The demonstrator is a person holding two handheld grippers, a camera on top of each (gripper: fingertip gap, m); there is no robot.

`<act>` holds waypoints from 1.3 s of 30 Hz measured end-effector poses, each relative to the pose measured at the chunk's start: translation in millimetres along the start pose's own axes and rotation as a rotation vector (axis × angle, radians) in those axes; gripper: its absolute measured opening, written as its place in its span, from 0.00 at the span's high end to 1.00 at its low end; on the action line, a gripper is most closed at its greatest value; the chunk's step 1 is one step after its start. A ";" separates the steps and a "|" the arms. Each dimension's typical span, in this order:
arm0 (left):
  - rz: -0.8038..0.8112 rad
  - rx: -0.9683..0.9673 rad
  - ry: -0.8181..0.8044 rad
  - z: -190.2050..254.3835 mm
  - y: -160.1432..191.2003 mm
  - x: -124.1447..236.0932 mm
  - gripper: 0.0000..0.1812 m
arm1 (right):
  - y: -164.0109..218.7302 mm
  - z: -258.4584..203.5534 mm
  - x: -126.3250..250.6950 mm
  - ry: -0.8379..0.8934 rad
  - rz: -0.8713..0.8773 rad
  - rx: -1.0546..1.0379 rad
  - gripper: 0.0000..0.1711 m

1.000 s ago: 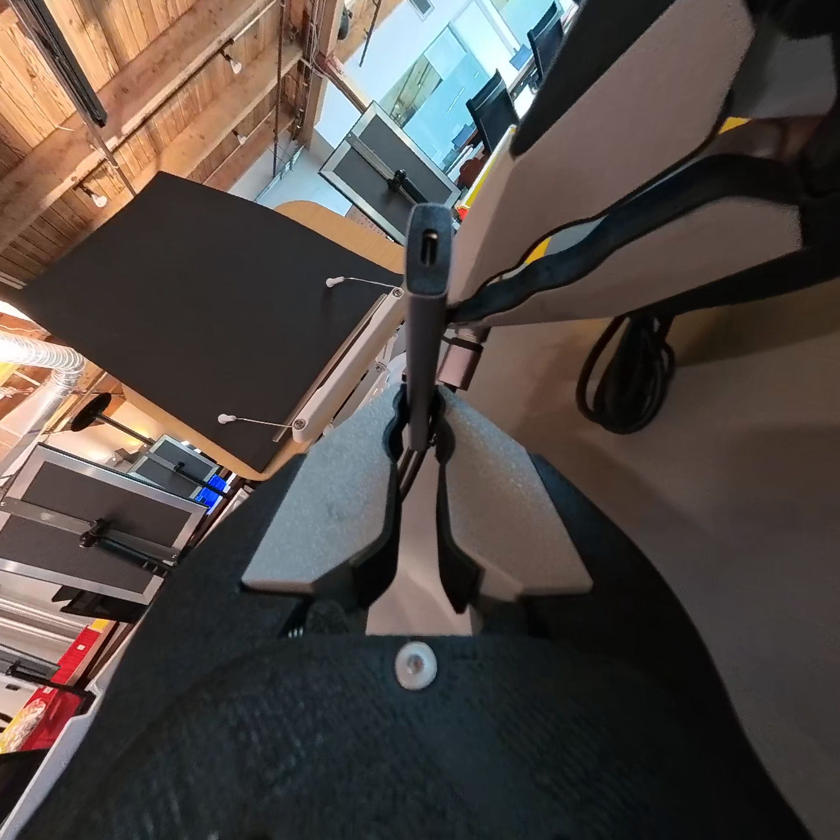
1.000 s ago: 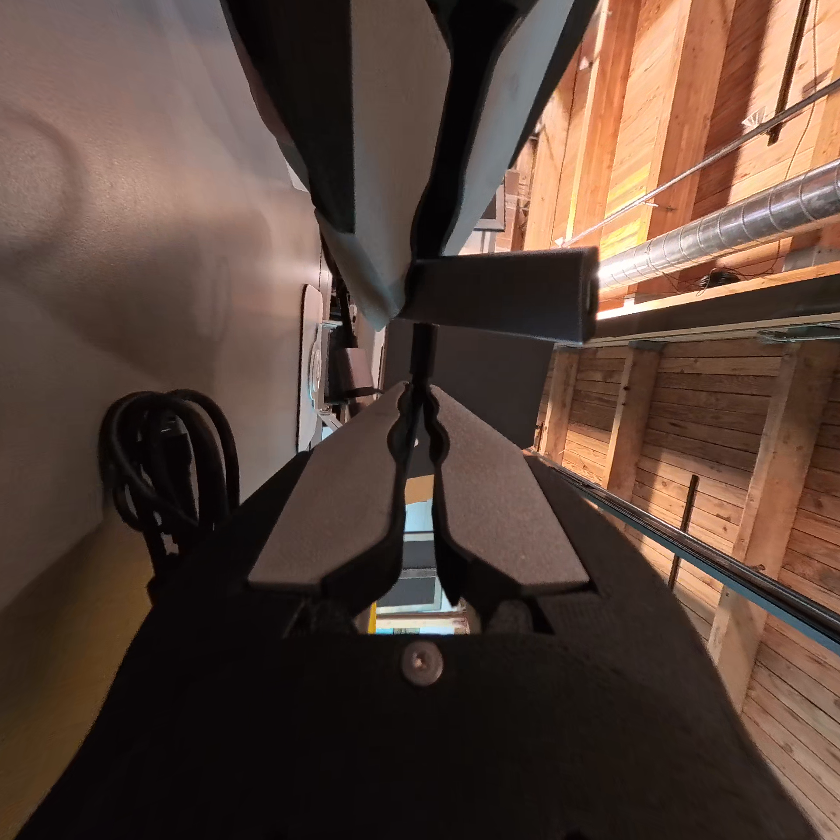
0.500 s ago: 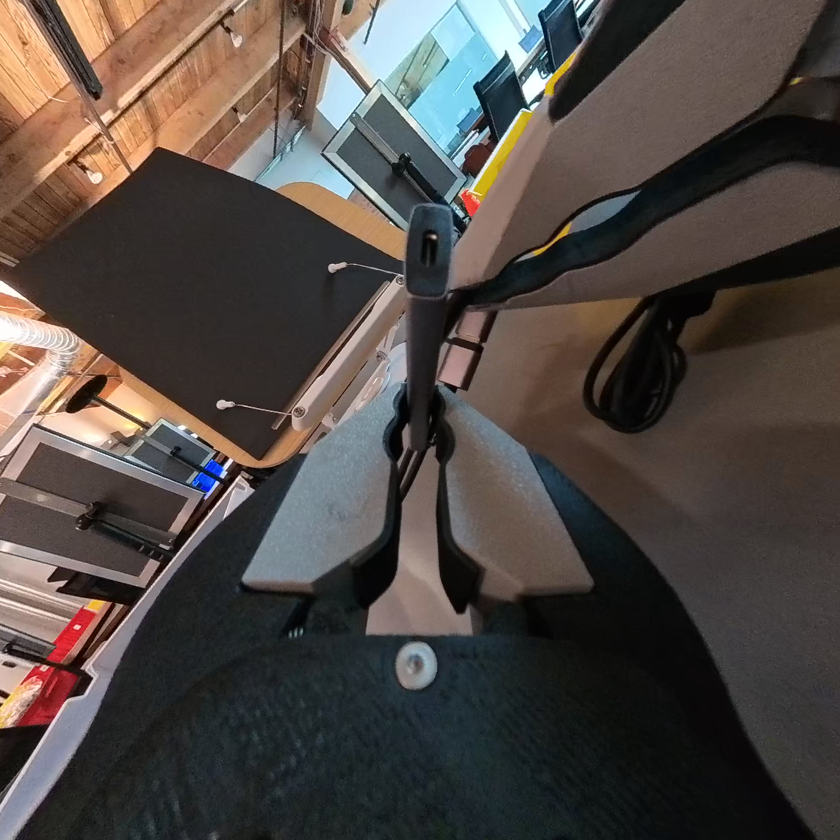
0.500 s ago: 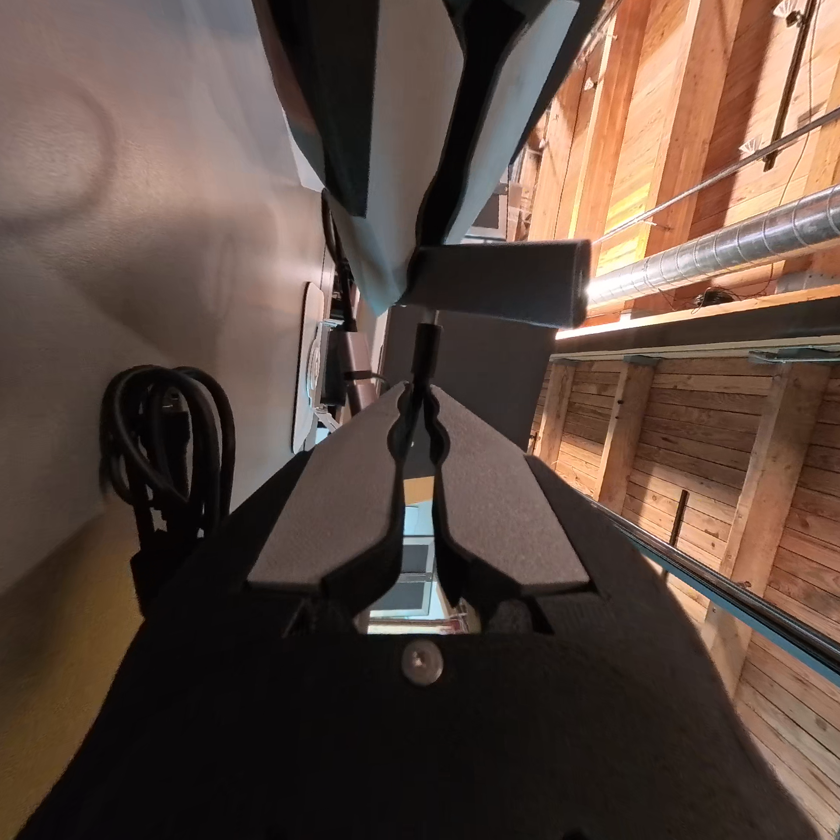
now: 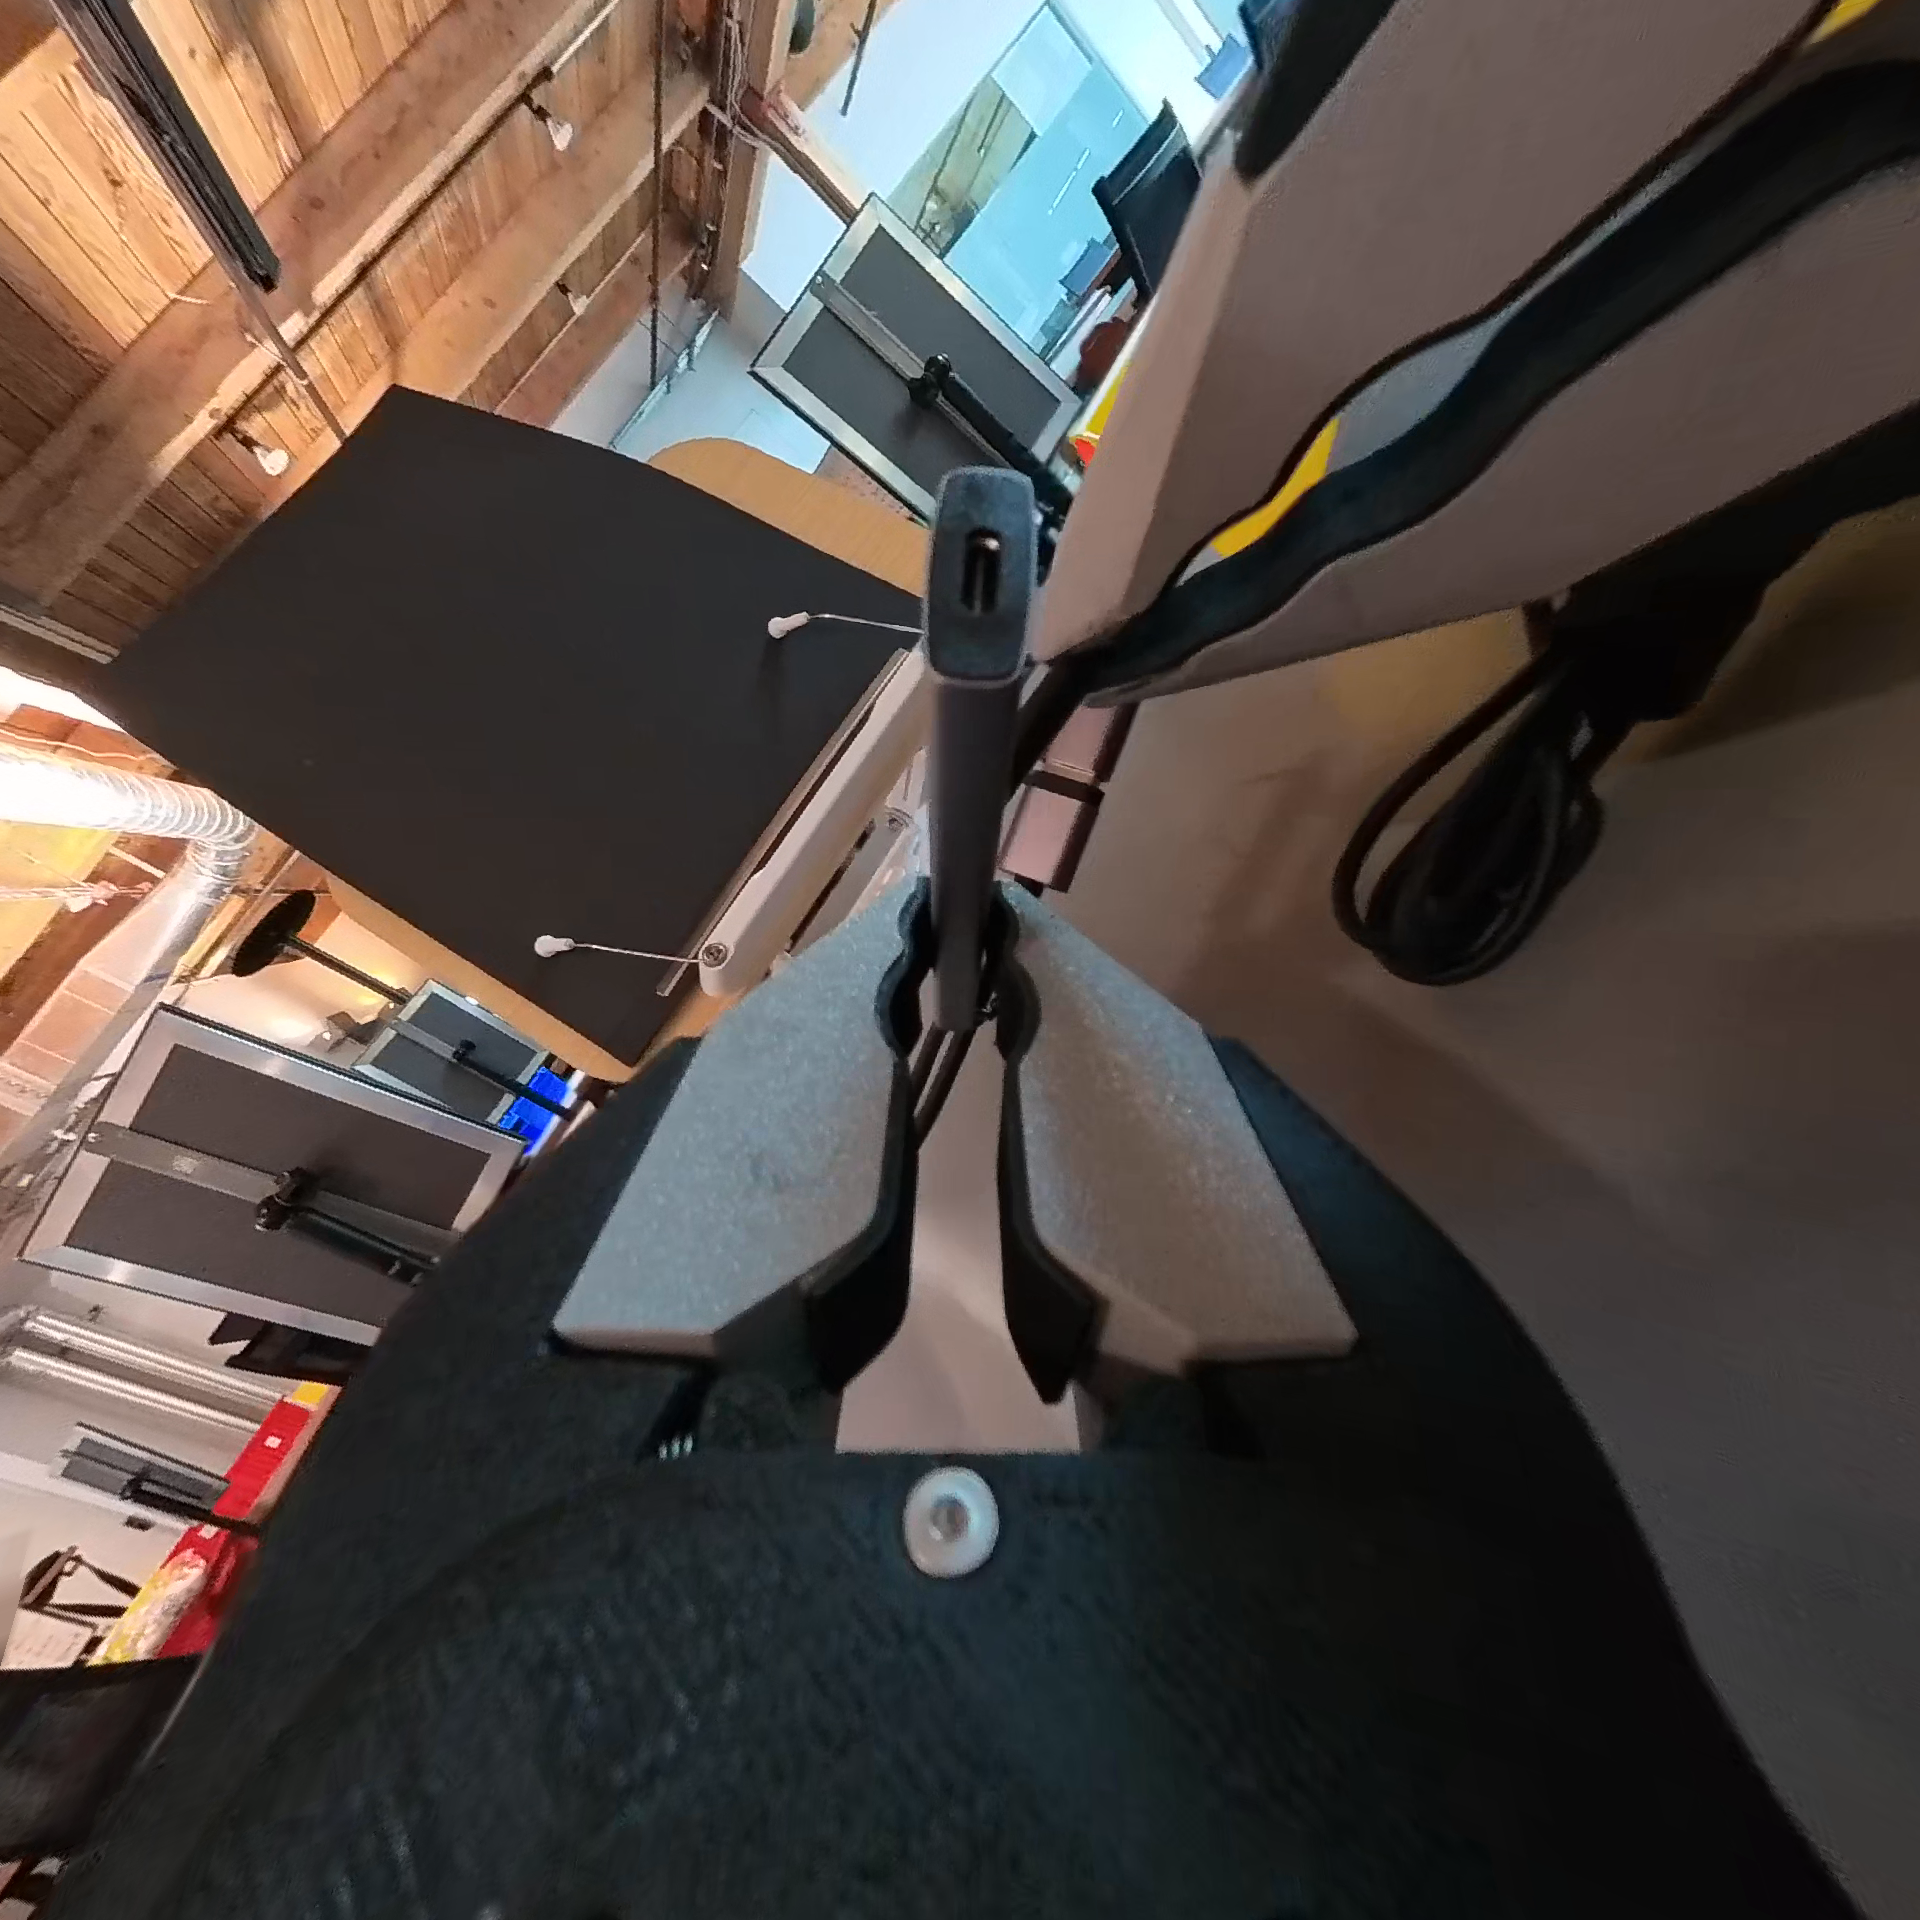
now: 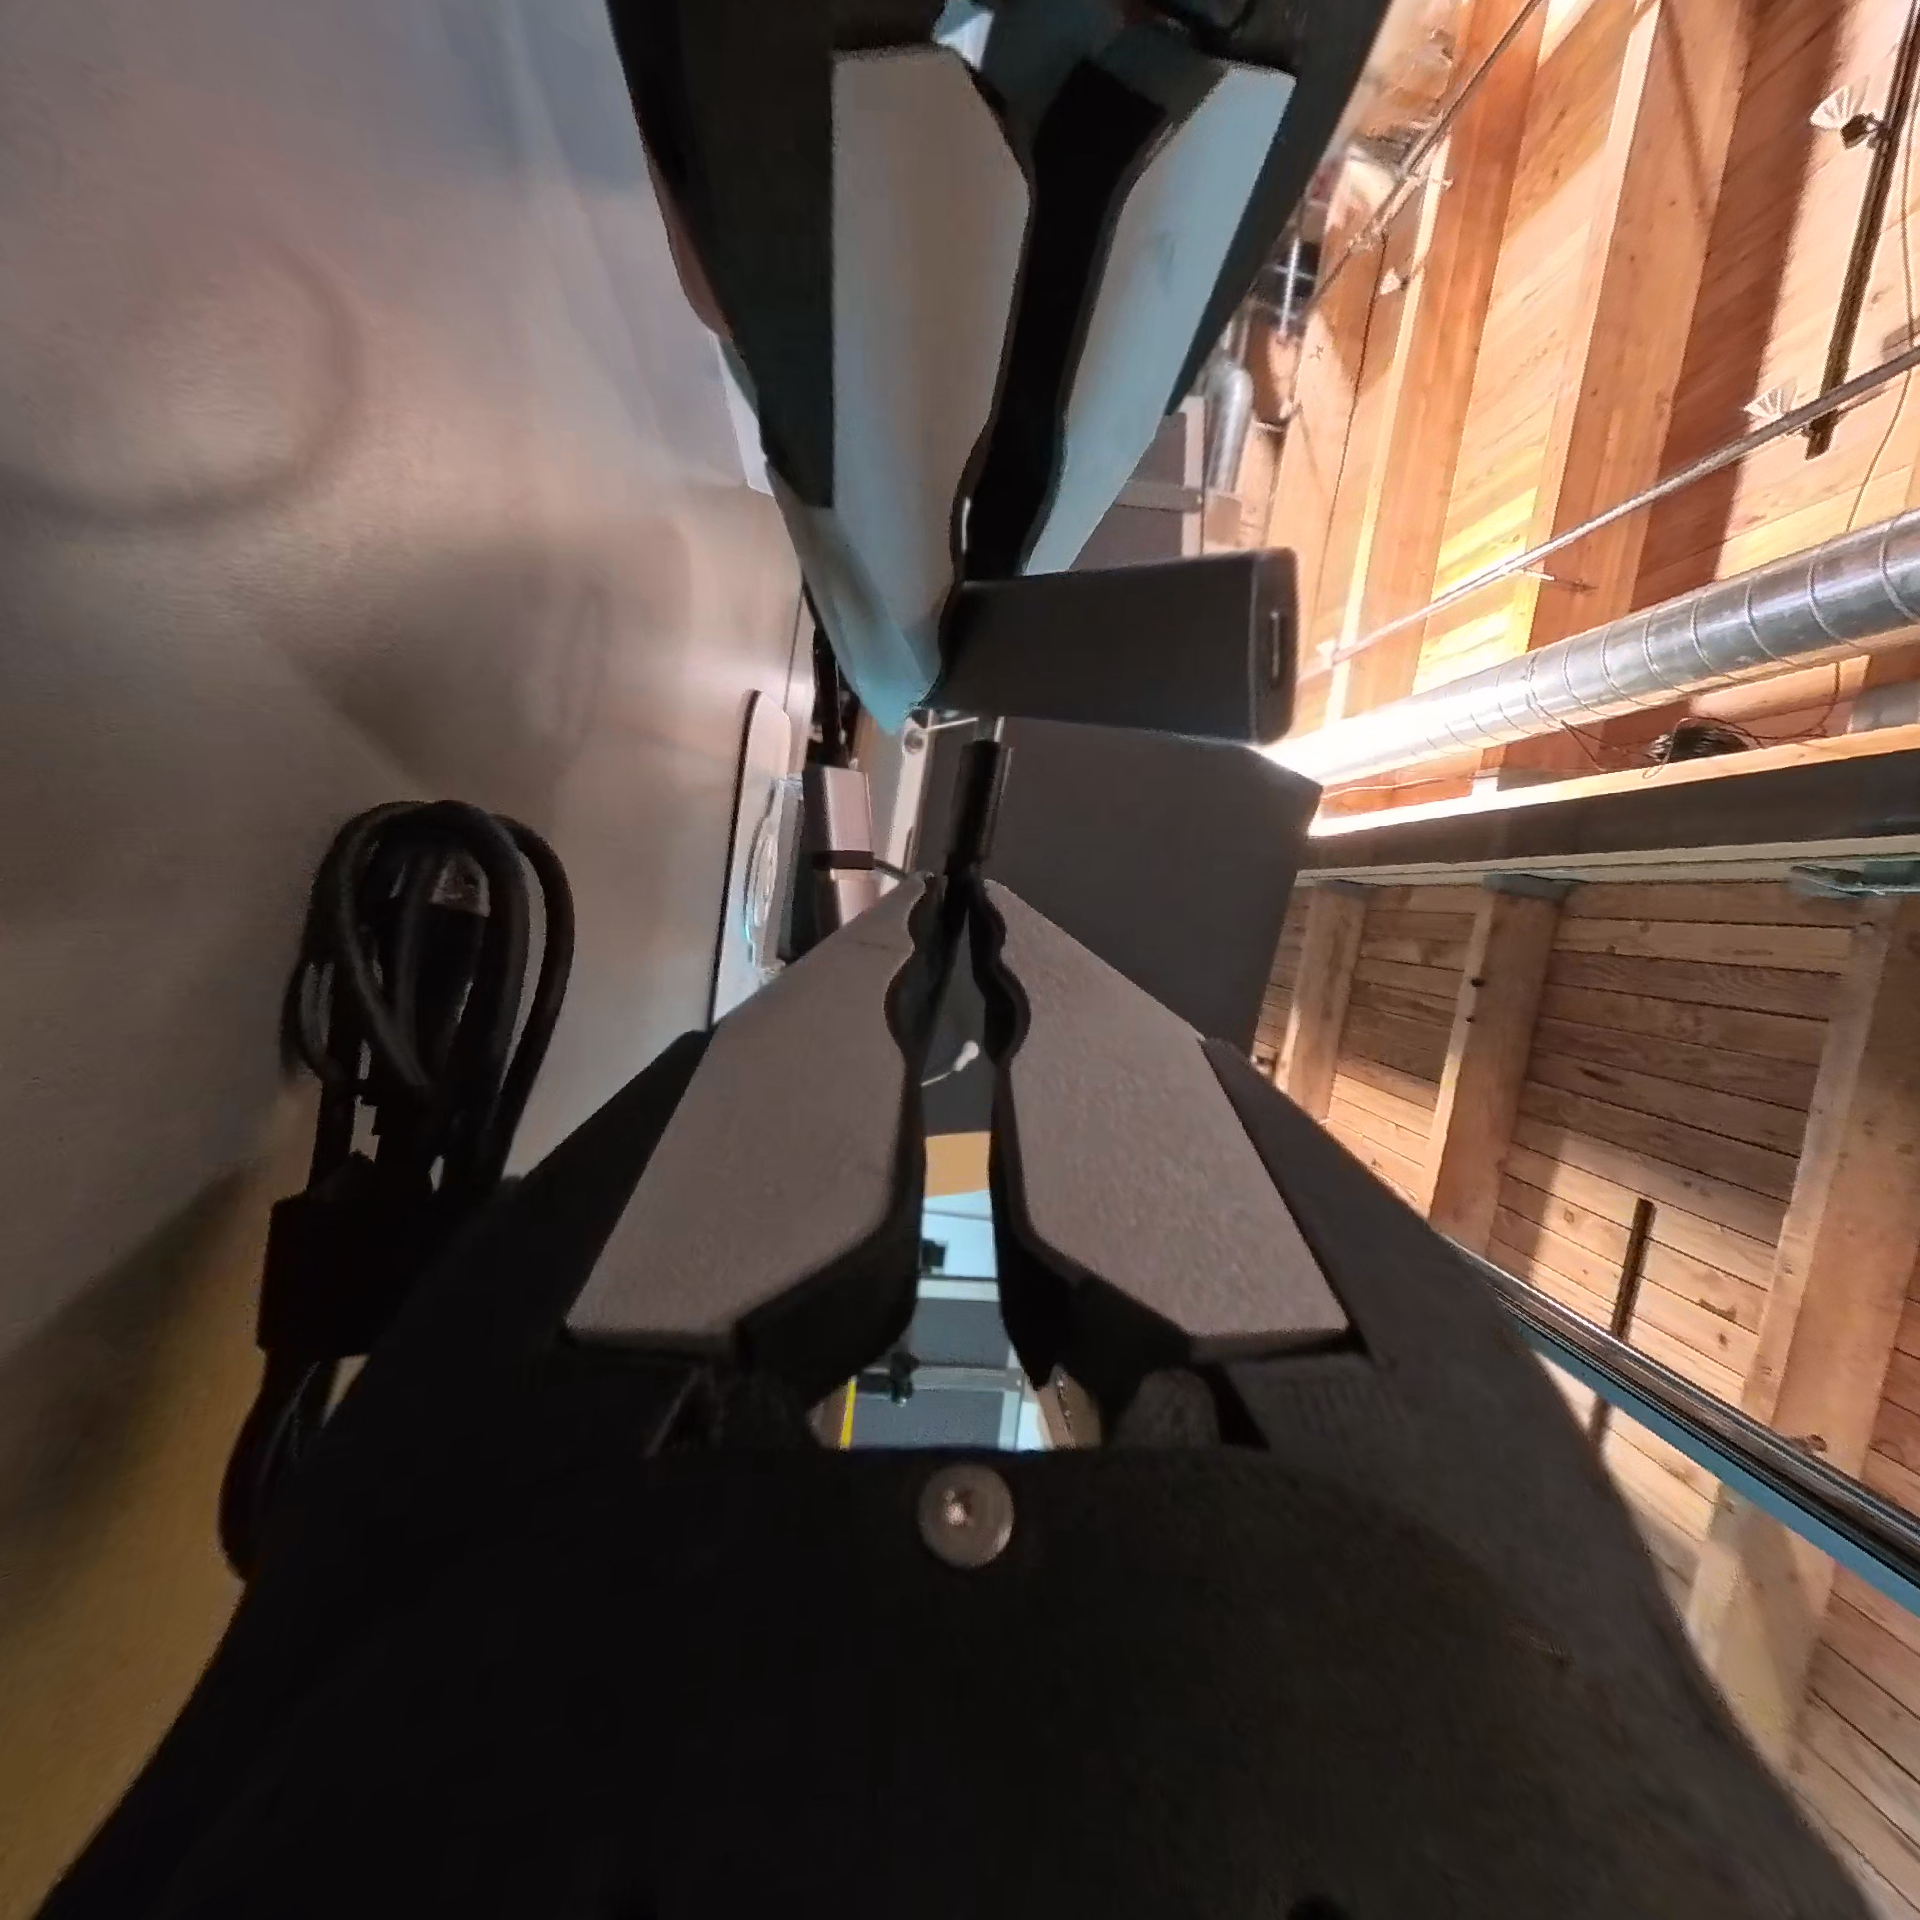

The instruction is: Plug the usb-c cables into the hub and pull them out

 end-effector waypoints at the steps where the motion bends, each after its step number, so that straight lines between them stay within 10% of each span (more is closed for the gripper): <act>1: 0.001 -0.011 -0.007 0.3 0.0 0.2 0.96 | 0.6 0.8 0.7 -0.006 0.008 -0.008 0.99; 39: 0.002 -0.118 -0.013 10.2 -3.3 0.3 0.96 | 9.6 0.4 5.1 -0.077 0.034 0.066 0.99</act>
Point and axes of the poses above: each gripper's, where its closed fingertips meet, x back along the fingers, y out of its underside, z = x × y across the jaws, the point moved 10 cm from there along x, back along the fingers, and after that the axes turned 13 degrees about -z, right-handed, at the moved point
